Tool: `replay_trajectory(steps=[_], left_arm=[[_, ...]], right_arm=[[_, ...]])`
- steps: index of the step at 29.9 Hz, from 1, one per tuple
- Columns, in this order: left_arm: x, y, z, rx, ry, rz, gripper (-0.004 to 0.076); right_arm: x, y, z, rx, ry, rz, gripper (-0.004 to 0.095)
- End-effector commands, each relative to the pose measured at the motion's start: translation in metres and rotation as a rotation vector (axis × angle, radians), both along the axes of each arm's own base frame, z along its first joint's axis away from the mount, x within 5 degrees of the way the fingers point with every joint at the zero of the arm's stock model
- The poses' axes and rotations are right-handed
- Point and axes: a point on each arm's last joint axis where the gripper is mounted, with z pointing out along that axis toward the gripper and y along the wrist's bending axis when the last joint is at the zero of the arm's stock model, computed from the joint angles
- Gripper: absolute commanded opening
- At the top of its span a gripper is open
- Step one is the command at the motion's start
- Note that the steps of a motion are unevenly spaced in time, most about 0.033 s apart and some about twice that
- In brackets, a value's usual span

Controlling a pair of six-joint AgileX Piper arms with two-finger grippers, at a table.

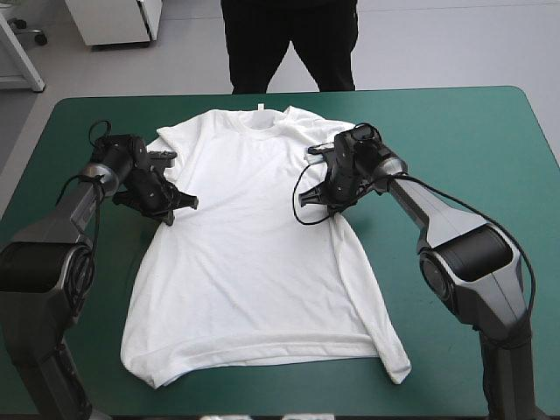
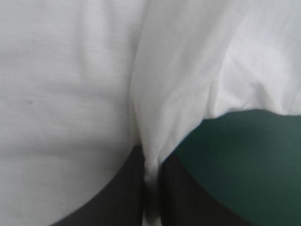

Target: Fold the cloth

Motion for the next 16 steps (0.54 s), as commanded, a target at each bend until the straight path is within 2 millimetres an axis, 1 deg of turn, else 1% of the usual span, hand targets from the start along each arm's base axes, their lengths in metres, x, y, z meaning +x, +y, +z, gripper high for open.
replay_trajectory(steps=[1,4,9,12,13,14,16], left_arm=[[-0.004,-0.003,0.025,-0.042,-0.059,0.014,-0.0009],[-0.007,-0.003,0.037,-0.037,-0.087,0.006,-0.0009],[-0.018,-0.001,0.067,-0.033,-0.171,-0.025,-0.0009],[-0.026,-0.001,0.087,-0.034,-0.224,-0.034,-0.0009],[-0.029,-0.001,0.098,-0.033,-0.249,-0.047,-0.0009],[-0.031,-0.001,0.106,-0.034,-0.267,-0.047,-0.0009],[-0.036,-0.001,0.127,-0.039,-0.322,-0.049,-0.0009]], right_arm=[[-0.003,0.0,0.023,-0.013,-0.03,0.011,-0.0017],[-0.001,-0.007,0.039,-0.057,-0.071,-0.012,-0.0017],[0.002,-0.023,0.086,-0.034,-0.172,-0.054,-0.0017],[-0.001,-0.033,0.117,0.007,-0.238,-0.072,-0.0017],[-0.004,-0.037,0.131,0.019,-0.273,-0.075,-0.0017],[-0.007,-0.039,0.14,0.025,-0.296,-0.073,-0.0017],[-0.014,-0.045,0.159,0.042,-0.344,-0.076,-0.0017]])
